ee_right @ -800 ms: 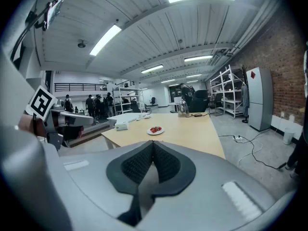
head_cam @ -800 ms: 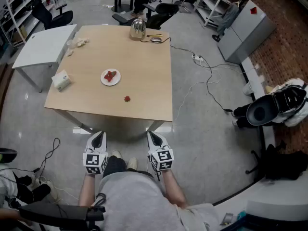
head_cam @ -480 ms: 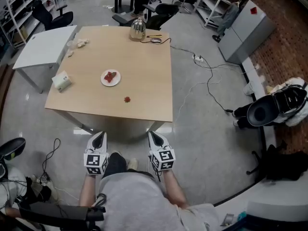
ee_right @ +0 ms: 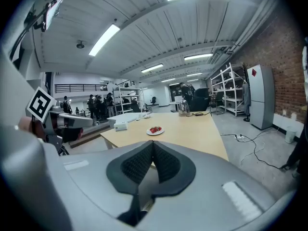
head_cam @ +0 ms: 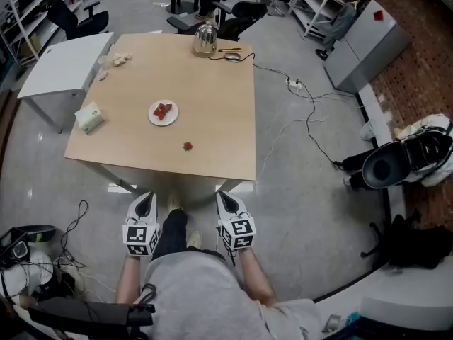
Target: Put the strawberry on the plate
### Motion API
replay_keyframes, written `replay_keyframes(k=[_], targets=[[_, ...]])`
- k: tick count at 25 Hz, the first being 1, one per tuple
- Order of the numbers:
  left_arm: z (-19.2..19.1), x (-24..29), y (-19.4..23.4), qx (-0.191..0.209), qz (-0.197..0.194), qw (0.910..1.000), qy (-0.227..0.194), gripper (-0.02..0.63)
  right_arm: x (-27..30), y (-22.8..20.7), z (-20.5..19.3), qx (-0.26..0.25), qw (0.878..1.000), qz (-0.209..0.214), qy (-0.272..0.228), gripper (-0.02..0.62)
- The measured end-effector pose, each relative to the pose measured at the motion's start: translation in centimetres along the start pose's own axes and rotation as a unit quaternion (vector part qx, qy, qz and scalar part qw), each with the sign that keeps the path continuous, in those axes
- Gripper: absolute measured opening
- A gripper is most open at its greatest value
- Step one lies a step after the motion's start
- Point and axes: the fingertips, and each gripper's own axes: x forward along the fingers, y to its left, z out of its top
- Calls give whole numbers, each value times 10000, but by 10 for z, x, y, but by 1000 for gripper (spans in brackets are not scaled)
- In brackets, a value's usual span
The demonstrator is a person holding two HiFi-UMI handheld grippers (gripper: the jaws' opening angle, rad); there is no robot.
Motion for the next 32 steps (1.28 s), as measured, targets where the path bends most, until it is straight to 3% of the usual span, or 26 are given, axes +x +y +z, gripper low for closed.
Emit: replay_keyframes(k=[22, 32], targets=[[34, 109, 77, -53, -23, 9998, 181, 20, 132, -31, 43, -222, 9994, 65, 243, 8], [14, 139, 113, -259, 63, 9981, 548, 20, 193, -29, 32, -228, 9972, 251, 663, 8]])
